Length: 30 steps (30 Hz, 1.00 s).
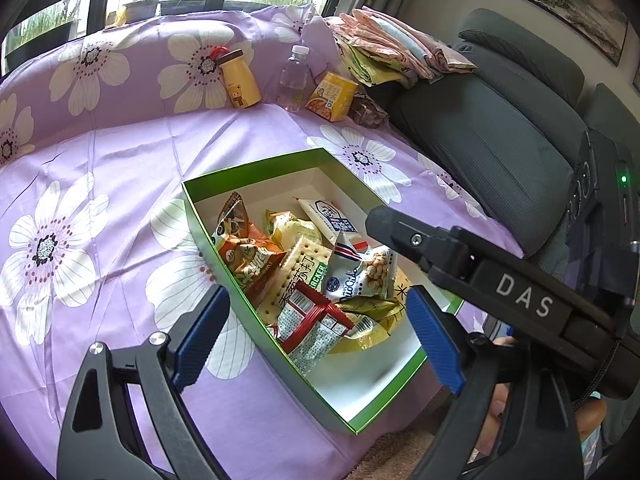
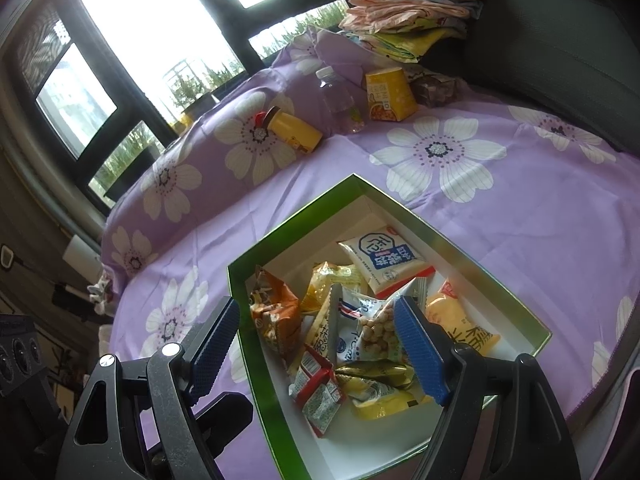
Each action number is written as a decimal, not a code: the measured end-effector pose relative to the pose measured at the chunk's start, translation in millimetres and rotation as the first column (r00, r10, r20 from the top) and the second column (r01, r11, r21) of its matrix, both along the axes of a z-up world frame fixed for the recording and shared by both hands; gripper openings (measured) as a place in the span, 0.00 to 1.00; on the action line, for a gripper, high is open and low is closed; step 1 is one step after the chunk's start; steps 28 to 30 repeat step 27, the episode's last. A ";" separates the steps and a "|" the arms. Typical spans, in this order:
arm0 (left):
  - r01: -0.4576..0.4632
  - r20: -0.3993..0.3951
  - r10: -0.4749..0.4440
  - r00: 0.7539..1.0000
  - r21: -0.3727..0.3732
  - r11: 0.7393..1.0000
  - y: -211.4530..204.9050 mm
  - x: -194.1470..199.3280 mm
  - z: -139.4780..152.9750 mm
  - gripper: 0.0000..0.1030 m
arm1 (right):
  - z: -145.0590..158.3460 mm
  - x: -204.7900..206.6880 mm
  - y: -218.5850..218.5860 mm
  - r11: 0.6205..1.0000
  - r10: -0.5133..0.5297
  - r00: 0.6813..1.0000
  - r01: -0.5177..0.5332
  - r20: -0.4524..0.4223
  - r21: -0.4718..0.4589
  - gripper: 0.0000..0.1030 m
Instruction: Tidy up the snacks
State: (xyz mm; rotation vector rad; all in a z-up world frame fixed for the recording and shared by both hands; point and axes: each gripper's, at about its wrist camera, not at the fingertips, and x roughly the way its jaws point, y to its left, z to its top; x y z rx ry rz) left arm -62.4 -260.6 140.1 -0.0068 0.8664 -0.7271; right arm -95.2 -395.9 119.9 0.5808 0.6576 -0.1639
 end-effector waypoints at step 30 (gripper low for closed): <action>-0.013 -0.018 0.013 1.000 -0.005 1.000 3.9 -0.9 -2.3 0.89 | -1.5 1.7 2.5 1.000 -0.005 1.000 0.005 -0.015 -0.015 0.78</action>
